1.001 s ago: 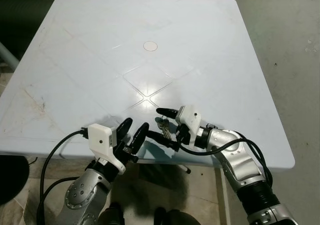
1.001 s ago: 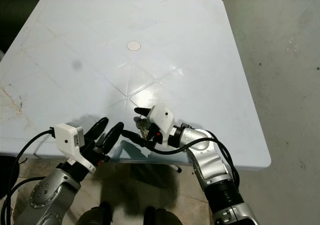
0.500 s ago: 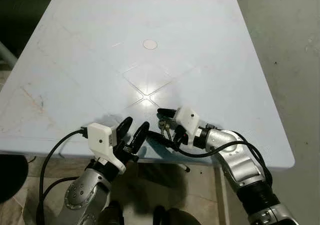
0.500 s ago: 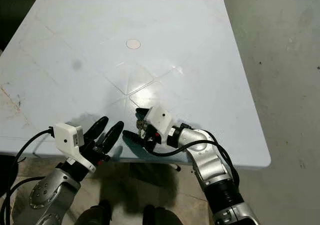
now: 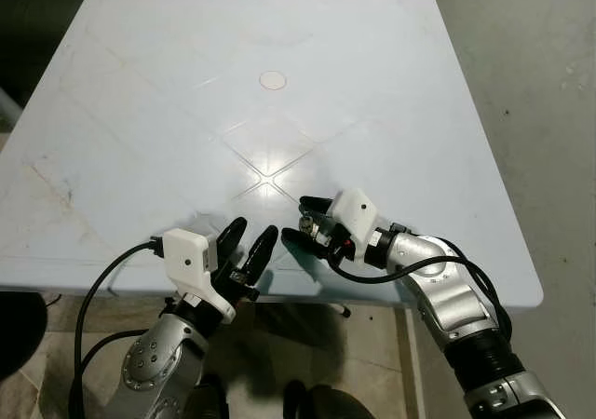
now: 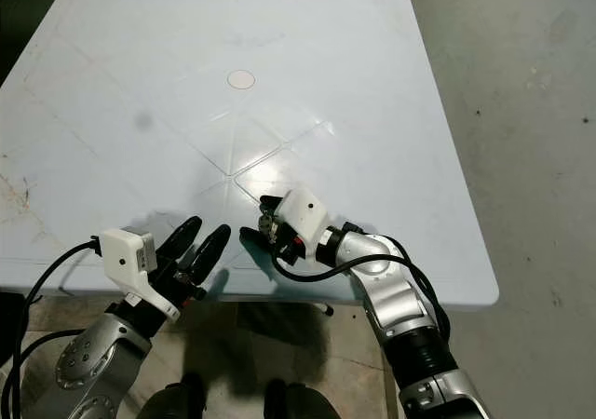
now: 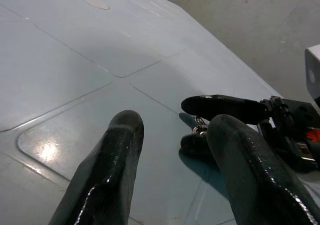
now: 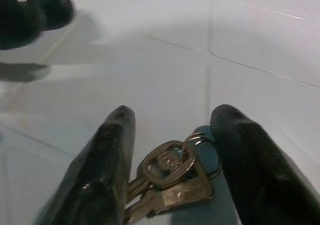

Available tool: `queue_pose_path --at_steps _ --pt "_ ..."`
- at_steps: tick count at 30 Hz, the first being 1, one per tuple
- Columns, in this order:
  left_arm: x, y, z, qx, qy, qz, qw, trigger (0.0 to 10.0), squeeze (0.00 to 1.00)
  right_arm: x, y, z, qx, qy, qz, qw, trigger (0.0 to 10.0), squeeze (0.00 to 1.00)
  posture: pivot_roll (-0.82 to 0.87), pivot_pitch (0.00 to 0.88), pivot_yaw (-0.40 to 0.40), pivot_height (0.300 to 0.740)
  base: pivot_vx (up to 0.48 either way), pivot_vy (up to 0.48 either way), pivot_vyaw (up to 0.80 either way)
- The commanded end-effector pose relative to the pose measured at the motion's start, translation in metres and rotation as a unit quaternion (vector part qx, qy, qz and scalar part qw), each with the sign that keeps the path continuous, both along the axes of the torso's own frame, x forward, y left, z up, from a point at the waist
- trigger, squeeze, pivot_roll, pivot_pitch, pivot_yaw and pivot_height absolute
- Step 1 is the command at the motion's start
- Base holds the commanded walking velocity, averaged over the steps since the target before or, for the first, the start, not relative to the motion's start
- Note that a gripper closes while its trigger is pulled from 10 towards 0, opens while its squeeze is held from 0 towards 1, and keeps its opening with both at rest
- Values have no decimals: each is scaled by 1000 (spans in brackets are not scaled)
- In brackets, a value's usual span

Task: Hang keys on a hook

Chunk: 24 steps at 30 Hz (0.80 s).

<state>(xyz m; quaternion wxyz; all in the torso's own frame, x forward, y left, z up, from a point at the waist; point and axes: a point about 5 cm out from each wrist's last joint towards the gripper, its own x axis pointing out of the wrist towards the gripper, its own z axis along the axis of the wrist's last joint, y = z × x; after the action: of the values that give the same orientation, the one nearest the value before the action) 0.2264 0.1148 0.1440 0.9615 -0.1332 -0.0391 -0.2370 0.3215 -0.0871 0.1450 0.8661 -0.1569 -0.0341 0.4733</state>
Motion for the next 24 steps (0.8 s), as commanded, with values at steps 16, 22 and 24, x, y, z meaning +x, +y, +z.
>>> queue_pose_path --at_steps 16,22,24 --pt "-3 -3 2 -6 0 -6 1000 10000 0 8 -8 -2 12 24 -34 999 10000 0 128 262 -121 740 0 0 0" --pt "-3 -4 2 -6 -1 -7 1000 10000 0 10 -14 -7 -1 42 -40 998 0 0 127 261 -121 740 0 0 0" --pt "-2 -4 2 -6 -1 -6 1000 10000 0 10 -16 -7 0 41 -40 998 0 0 126 262 -120 740 0 0 0"
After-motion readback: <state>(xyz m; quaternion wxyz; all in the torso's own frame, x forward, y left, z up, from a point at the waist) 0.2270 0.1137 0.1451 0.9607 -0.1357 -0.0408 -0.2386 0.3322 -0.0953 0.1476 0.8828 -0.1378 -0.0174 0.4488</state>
